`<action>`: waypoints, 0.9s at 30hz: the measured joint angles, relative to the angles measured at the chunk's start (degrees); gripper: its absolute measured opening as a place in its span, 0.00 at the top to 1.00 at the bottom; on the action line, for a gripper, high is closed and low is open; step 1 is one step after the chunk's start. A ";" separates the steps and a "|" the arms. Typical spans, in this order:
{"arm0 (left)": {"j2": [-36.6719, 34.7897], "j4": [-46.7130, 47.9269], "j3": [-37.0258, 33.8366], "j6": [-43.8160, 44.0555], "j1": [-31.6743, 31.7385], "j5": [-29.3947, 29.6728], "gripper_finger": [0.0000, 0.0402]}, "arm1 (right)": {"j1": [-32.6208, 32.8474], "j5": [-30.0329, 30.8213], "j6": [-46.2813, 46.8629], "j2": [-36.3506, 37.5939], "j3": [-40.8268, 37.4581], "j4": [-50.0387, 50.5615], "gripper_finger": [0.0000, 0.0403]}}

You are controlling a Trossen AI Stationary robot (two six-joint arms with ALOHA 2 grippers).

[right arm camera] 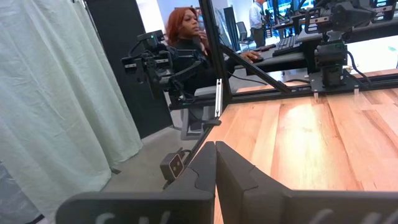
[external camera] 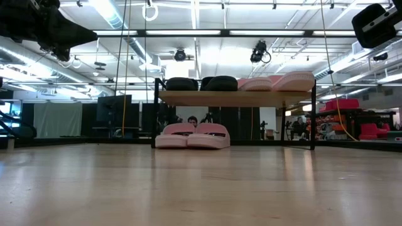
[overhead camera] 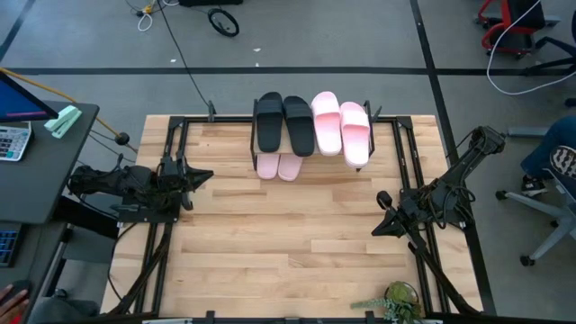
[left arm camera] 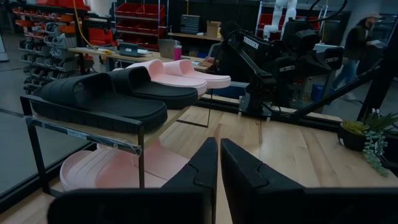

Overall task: Pick and place slides into the shelf
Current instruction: Return to Home Position

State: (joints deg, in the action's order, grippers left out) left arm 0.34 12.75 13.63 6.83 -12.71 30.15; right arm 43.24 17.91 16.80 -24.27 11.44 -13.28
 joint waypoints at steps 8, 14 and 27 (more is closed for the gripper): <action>0.01 -0.01 0.00 0.00 0.00 0.01 0.92 | 0.00 0.02 0.00 0.00 0.00 0.00 0.98; 0.01 -0.01 0.00 0.02 0.00 0.02 0.92 | 0.00 0.00 0.00 0.02 0.00 0.02 0.98; 0.00 -0.02 0.00 0.02 0.00 0.00 0.92 | 0.02 0.00 0.00 0.01 0.00 0.01 0.98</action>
State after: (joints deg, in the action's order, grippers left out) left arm 0.34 12.73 13.63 6.85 -12.71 30.15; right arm 43.26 17.91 16.80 -24.27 11.44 -13.27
